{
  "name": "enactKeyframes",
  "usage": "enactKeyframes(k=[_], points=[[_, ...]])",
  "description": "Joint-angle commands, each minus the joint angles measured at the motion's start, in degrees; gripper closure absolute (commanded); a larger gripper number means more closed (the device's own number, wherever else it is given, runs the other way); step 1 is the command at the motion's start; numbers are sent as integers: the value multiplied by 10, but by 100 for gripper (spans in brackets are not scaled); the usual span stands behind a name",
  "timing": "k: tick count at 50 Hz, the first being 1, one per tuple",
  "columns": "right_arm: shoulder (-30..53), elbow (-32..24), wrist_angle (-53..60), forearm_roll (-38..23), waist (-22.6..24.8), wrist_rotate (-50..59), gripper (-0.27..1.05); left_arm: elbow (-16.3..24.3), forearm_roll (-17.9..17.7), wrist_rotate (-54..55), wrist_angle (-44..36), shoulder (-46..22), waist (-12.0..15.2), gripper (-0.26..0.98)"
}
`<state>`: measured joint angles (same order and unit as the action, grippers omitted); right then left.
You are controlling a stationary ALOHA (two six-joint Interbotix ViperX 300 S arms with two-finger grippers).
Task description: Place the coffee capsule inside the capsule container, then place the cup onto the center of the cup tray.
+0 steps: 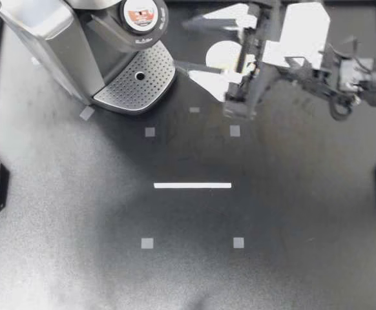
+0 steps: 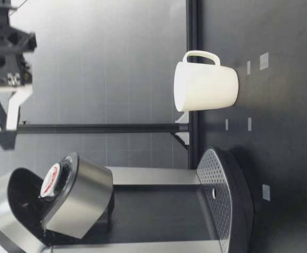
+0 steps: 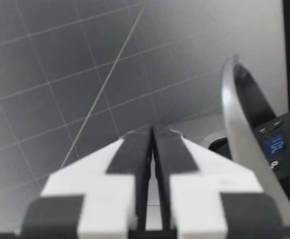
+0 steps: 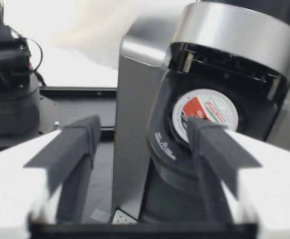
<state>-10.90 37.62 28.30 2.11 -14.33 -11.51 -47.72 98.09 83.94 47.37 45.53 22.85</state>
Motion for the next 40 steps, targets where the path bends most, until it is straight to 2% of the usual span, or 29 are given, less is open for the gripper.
enactKeyframes(k=[1, 8, 23, 40], points=[[-21, 4, 27, 4, 4, 7, 16, 7, 4, 10, -27, -12, 28, 61], [-33, 28, 63, 4, 4, 22, 18, 9, 4, 25, -64, -28, 48, 61], [-60, 50, 82, 4, 4, 24, 18, 20, 4, 36, -101, -54, 48, 61], [-74, 62, 85, 4, 4, 25, 18, 40, 4, 47, -237, -49, 48, 61]])
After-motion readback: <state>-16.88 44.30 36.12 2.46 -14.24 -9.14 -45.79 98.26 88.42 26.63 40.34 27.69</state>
